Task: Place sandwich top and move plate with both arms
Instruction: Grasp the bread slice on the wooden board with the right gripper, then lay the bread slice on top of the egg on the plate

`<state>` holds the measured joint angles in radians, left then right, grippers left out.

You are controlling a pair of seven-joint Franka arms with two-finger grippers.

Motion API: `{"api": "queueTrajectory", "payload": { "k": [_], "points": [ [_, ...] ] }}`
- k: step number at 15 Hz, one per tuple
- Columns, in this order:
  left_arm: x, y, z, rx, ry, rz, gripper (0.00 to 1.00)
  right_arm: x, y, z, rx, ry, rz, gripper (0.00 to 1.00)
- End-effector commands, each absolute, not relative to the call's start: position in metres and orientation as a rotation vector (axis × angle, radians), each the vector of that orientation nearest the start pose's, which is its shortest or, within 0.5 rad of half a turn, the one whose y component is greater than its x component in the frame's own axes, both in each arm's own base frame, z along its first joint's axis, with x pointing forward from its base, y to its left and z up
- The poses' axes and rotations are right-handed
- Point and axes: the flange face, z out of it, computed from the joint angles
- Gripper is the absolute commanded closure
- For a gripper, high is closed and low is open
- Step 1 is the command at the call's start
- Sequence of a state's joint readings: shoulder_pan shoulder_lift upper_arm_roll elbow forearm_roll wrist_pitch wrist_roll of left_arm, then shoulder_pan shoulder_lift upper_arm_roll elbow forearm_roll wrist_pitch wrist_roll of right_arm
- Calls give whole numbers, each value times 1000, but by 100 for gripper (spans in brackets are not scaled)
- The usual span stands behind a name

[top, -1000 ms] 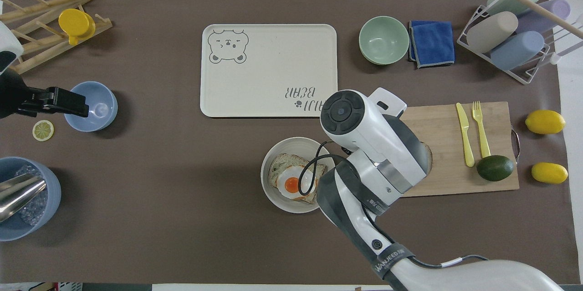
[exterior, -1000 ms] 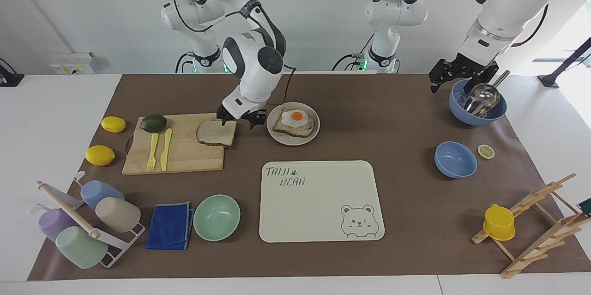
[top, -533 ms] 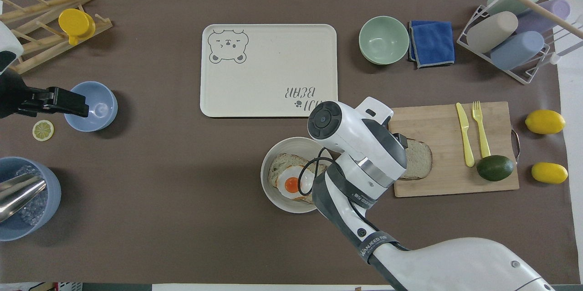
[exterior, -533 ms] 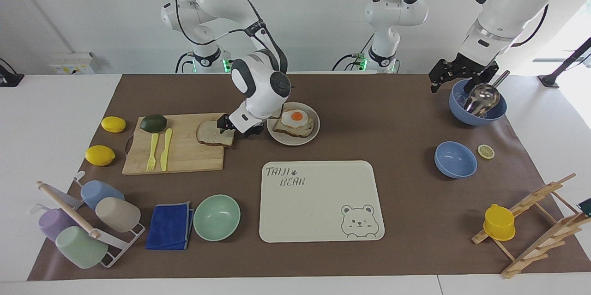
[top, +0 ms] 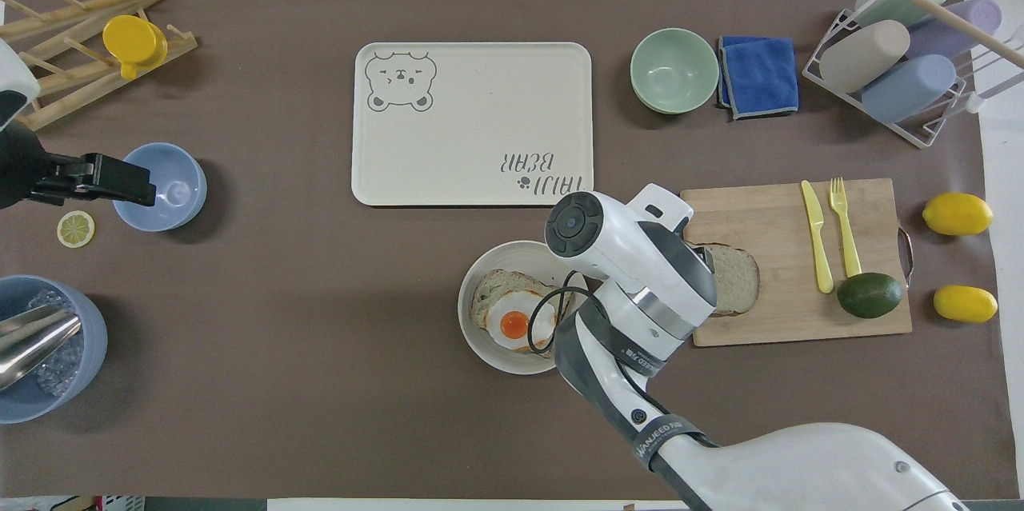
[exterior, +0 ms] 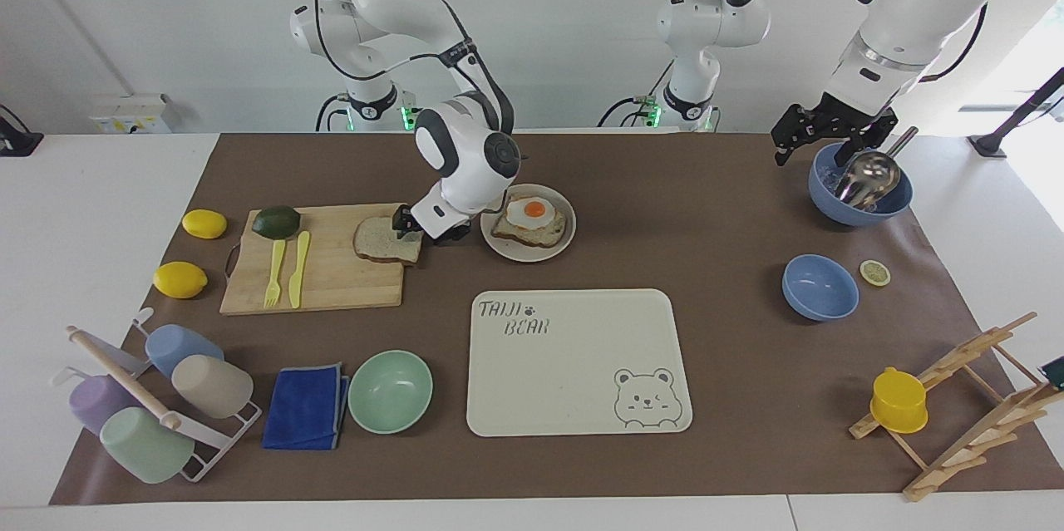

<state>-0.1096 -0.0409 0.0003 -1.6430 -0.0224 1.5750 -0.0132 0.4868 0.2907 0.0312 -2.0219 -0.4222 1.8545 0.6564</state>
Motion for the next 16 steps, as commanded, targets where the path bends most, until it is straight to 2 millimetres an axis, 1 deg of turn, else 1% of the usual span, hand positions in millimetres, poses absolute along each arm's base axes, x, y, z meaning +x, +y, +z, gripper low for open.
{"api": "queueTrajectory", "payload": {
  "k": [1,2,3,4,5,6,7,8,9,10,11,12,14,15,16],
  "points": [
    [530,-60,615,-3167,152,42,0,478,234,285,2570,98,-201,24],
    [530,-60,615,-3167,150,44,0,475,234,283,2566,105,-207,28],
    [530,-59,615,-3167,150,46,0,474,233,282,2568,108,-204,35],
    [530,-56,614,-3167,138,49,0,473,233,281,2565,112,-206,45],
    [529,-55,613,-3167,133,56,0,472,234,282,2559,114,-209,57],
    [528,-55,613,-3167,130,49,0,472,237,283,2561,121,-205,72],
    [527,-55,611,-3167,130,54,0,472,238,283,2562,124,-203,89],
    [526,-55,611,-3167,132,54,0,471,239,283,2561,128,-204,98],
    [525,-54,610,-3167,132,56,0,470,241,284,2558,134,-206,100],
    [525,-54,609,-3167,132,58,0,469,248,286,2553,154,-198,100],
    [525,-54,607,-3166,139,66,0,467,262,294,2546,183,-179,100],
    [523,-54,608,-3167,135,63,0,472,282,312,2539,196,-153,100],
    [520,-55,605,-3166,134,75,0,475,333,361,2562,227,-97,100],
    [520,-55,604,-3165,134,78,0,468,363,388,2606,243,-79,100],
    [520,-59,605,-3165,144,76,0,461,389,406,2632,259,-79,100]
  ]
}}
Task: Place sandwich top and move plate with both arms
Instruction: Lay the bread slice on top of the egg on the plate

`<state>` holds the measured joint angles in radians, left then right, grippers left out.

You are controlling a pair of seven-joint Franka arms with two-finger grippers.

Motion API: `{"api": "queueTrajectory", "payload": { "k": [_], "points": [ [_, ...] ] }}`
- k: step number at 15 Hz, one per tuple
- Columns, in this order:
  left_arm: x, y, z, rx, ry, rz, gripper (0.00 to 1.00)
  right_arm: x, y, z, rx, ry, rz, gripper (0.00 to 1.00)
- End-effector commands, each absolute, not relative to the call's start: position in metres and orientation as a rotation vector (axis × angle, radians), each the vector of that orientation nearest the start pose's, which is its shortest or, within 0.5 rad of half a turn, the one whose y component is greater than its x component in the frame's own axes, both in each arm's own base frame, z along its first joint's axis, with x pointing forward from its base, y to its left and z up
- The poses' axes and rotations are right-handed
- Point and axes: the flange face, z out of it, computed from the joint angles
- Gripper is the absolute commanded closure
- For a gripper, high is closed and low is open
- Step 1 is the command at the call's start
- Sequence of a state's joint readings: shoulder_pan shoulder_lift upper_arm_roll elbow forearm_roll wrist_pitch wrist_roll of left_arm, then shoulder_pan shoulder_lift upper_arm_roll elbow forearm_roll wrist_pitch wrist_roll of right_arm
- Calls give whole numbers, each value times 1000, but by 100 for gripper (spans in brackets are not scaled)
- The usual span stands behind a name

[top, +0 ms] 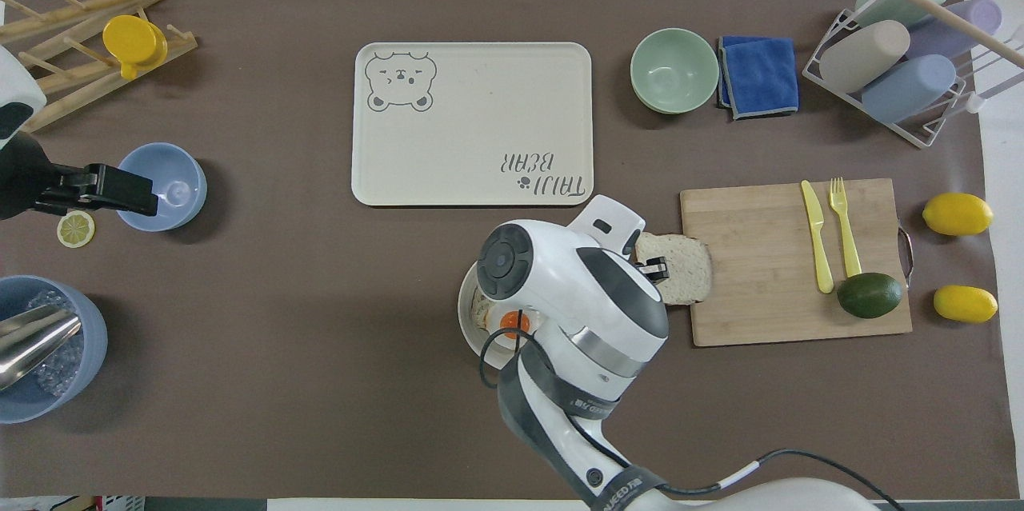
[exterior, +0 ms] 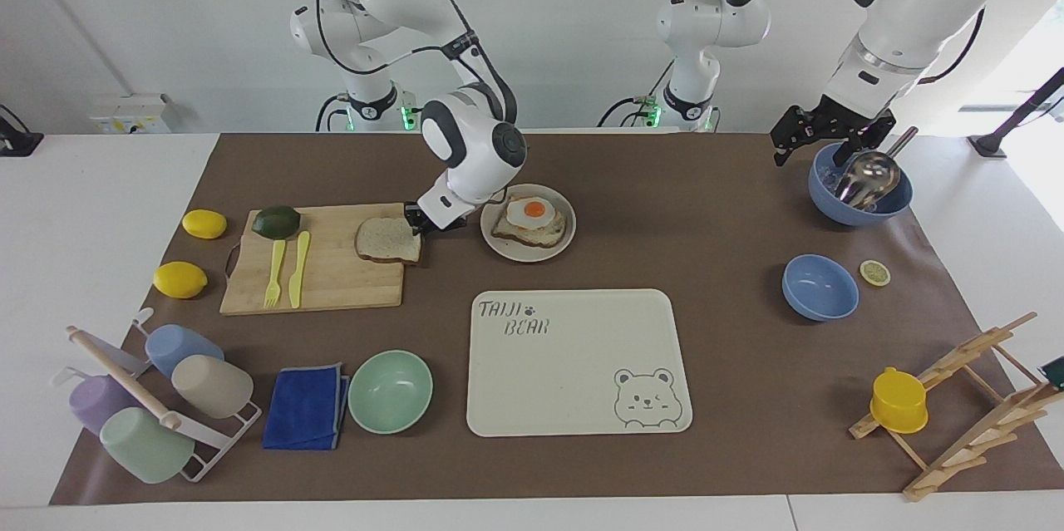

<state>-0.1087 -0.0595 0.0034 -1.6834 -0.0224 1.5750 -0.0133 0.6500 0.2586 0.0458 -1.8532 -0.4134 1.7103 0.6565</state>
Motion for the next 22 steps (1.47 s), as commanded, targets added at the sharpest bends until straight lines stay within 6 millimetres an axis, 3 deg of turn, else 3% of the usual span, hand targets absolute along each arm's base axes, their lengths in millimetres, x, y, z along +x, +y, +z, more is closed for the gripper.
{"api": "queueTrajectory", "payload": {
  "k": [1,3,5,8,12,16,19,20,21,22],
  "points": [
    [520,-59,605,-3165,144,73,0,450,412,422,2658,293,-45,100],
    [520,-60,605,-3165,149,76,0,433,441,427,2690,345,-14,100],
    [518,-59,603,-3165,141,81,0,433,453,420,2741,371,28,100],
    [515,-55,598,-3164,131,97,0,434,450,394,2723,359,-8,100],
    [513,-56,594,-3163,138,107,0,411,464,373,2744,338,26,99],
    [511,-55,593,-3163,133,110,0,403,474,373,2797,323,5,40],
    [511,-55,590,-3167,135,78,0,403,475,385,2834,302,-6,16],
    [509,-55,585,-3168,136,69,0,405,472,394,2860,279,-13,0],
    [507,-59,582,-3168,147,57,0,416,462,410,2881,262,7,0],
    [505,-59,580,-3169,147,45,0,444,430,432,2909,194,29,0]
  ]
}}
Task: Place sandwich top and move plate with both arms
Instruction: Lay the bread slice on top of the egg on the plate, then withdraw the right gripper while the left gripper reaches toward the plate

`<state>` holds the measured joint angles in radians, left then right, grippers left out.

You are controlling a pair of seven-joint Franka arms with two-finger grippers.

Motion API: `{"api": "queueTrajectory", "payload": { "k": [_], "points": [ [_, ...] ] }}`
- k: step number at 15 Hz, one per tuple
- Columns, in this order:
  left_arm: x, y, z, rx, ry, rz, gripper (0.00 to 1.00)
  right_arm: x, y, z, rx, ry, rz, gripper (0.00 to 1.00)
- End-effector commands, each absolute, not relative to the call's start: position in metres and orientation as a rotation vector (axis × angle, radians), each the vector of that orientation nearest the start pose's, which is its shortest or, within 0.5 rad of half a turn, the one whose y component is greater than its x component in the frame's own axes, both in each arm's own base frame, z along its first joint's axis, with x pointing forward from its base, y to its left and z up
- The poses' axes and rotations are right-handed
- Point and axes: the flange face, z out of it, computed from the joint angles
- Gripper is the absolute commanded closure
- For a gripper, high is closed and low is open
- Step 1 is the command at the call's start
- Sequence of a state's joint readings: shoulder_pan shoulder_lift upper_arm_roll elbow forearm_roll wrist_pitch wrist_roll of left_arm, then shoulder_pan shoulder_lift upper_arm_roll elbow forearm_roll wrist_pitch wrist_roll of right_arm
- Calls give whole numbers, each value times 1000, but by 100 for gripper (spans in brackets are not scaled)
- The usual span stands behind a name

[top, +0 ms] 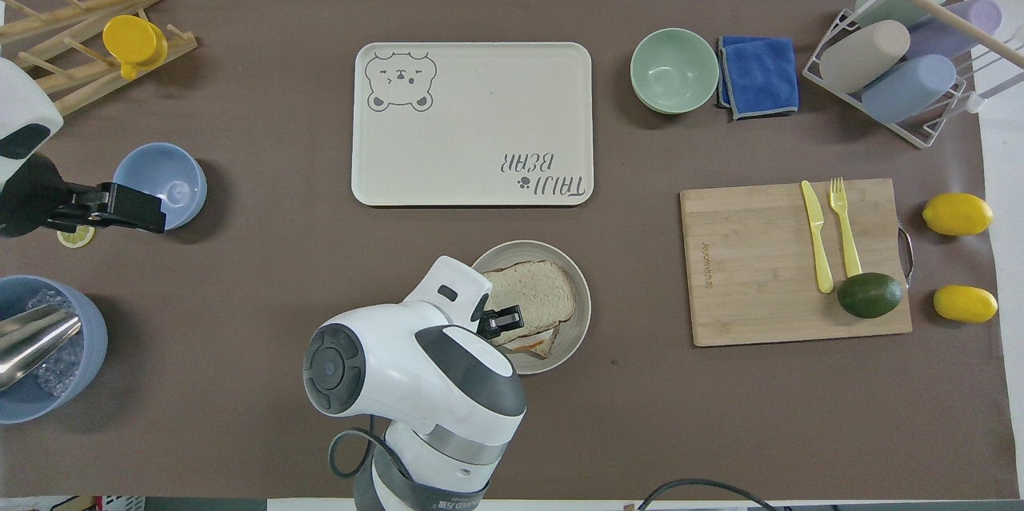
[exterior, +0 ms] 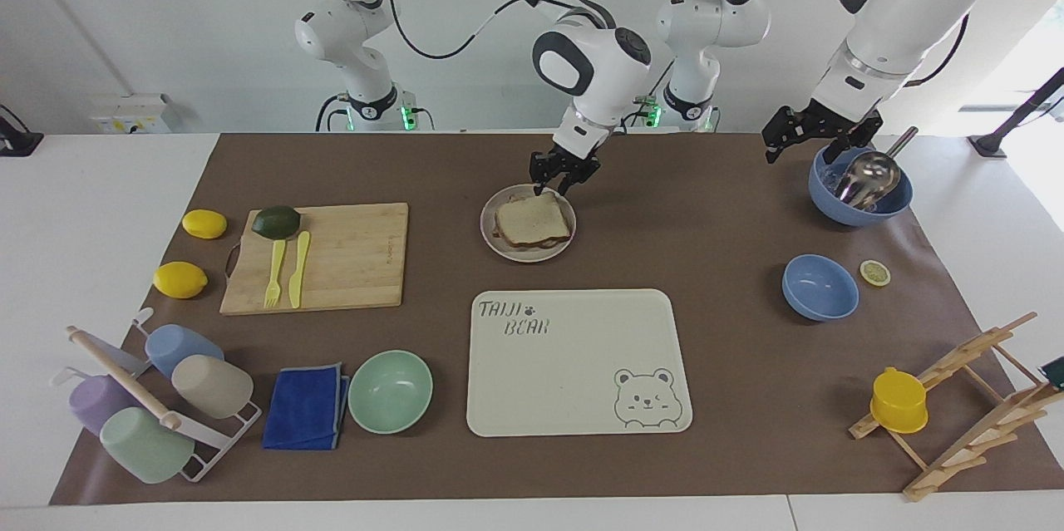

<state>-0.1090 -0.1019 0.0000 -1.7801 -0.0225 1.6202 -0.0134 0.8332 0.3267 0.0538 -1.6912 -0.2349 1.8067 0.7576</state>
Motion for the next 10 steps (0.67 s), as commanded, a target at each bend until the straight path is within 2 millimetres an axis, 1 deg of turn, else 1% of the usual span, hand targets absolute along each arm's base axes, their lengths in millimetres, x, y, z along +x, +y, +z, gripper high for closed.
{"api": "queueTrajectory", "payload": {
  "k": [1,2,3,4,5,6,7,8,9,10],
  "points": [
    [503,-61,578,-3169,151,40,0,470,395,451,-3340,-179,-28,0],
    [501,-62,575,-3172,138,40,0,492,359,469,-3287,-161,10,0],
    [498,-66,569,-3209,98,46,0,516,315,488,-3220,-110,49,0],
    [494,-70,562,-3256,44,53,0,533,278,499,-3198,-52,65,0],
    [490,-75,556,-3275,18,46,0,544,243,509,-3187,-14,87,0],
    [484,-89,548,-3279,48,56,0,548,218,519,-3178,5,111,0],
    [479,-102,539,-3286,81,77,0,548,198,534,-3175,43,116,0],
    [475,-117,528,-3300,82,113,0,548,162,551,-3175,107,144,0],
    [470,-130,516,-3311,77,132,0,546,135,565,-3171,91,154,0],
    [463,-141,504,-3333,68,136,0,540,111,581,-3168,22,142,0]
  ]
}}
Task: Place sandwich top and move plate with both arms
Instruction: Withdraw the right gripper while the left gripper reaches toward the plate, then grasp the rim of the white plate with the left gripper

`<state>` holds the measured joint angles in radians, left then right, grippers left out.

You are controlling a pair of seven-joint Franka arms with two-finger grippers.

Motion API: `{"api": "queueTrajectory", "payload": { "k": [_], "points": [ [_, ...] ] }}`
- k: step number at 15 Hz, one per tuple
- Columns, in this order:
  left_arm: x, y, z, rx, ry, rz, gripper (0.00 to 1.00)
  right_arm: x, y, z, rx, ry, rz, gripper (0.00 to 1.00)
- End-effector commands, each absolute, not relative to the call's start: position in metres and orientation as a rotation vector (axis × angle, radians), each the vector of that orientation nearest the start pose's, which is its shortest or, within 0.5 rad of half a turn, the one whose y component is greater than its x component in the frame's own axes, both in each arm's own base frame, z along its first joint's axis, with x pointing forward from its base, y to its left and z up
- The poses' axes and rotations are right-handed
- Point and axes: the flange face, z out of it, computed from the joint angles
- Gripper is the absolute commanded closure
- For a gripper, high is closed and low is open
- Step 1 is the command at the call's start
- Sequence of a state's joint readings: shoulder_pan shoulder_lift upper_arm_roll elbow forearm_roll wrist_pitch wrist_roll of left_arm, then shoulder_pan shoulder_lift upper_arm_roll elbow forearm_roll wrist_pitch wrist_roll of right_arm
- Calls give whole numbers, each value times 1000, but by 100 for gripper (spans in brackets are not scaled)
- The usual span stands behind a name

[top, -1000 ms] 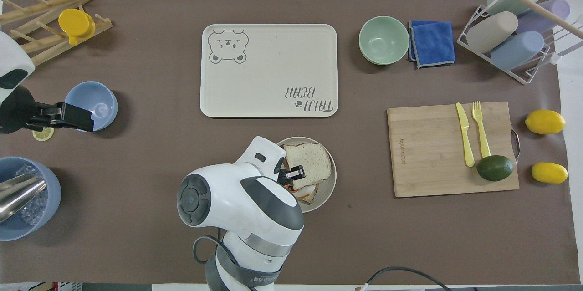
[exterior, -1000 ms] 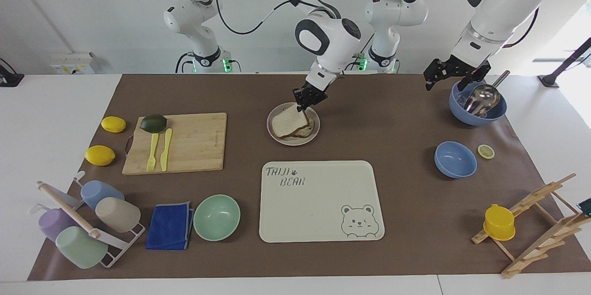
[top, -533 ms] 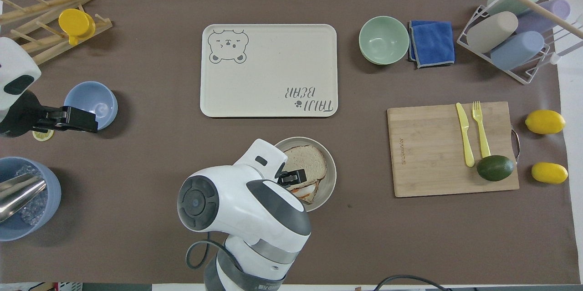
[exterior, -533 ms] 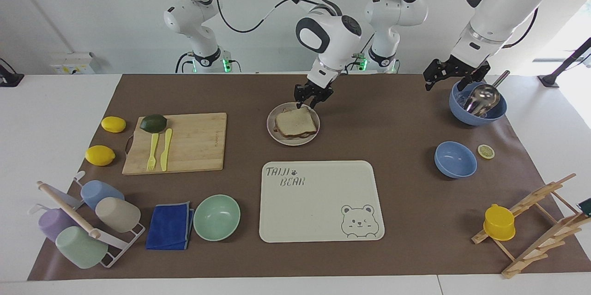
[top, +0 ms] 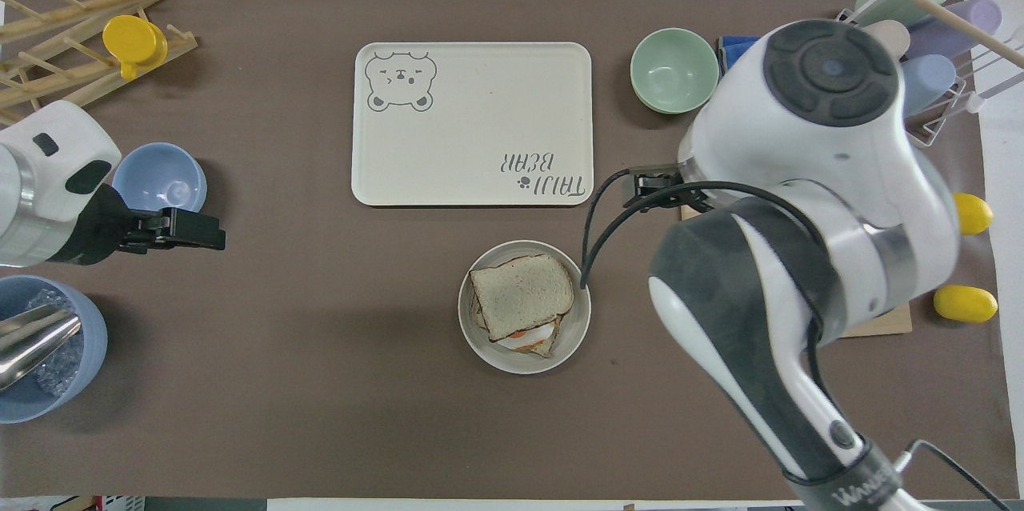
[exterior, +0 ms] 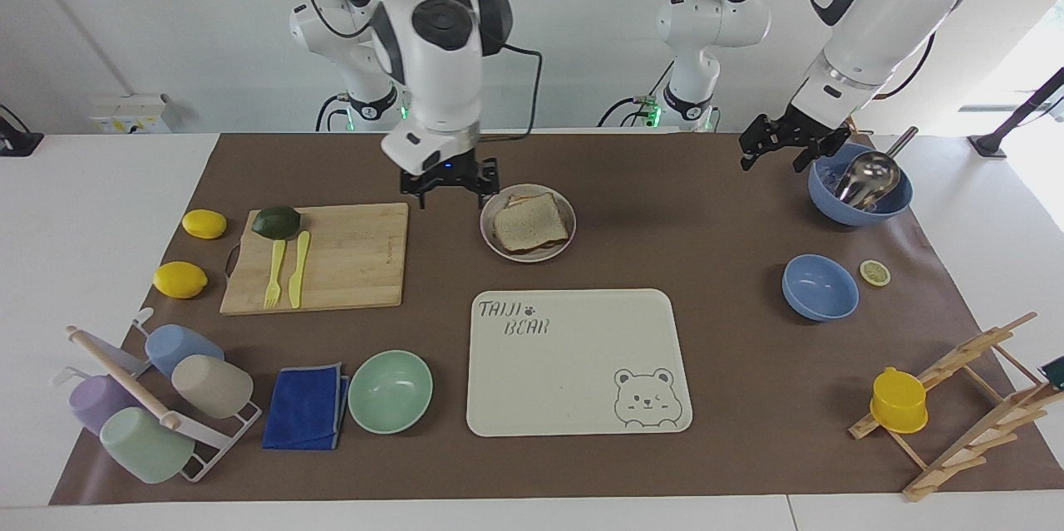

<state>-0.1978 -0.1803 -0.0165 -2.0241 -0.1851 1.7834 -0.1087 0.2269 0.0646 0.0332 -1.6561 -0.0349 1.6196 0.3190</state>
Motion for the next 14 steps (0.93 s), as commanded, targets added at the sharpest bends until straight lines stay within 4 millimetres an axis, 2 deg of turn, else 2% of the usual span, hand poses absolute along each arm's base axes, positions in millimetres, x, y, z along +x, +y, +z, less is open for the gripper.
{"api": "queueTrajectory", "payload": {
  "k": [1,2,3,5,7,8,9,11,13,14],
  "points": [
    [457,-150,496,-3357,65,148,0,537,81,588,-3162,19,141,0],
    [450,-162,484,-3376,76,165,0,531,63,591,-3161,31,157,0],
    [445,-171,473,-3395,82,170,0,520,54,592,-3160,26,169,0],
    [436,-195,445,-3433,92,158,1,516,30,588,-3154,95,199,0],
    [424,-223,412,-3465,102,135,6,516,26,585,-3154,93,197,0],
    [419,-237,396,-3476,107,130,9,523,22,578,-3150,83,126,0],
    [417,-251,385,-3485,113,113,13,530,21,585,-3152,11,72,0],
    [414,-279,357,-3501,110,96,21,531,9,604,-3149,-7,190,0],
    [411,-290,345,-3503,101,82,31,531,4,602,-3148,5,198,0],
    [410,-291,344,-3504,99,90,34,531,-7,602,-3143,15,205,0]
  ]
}}
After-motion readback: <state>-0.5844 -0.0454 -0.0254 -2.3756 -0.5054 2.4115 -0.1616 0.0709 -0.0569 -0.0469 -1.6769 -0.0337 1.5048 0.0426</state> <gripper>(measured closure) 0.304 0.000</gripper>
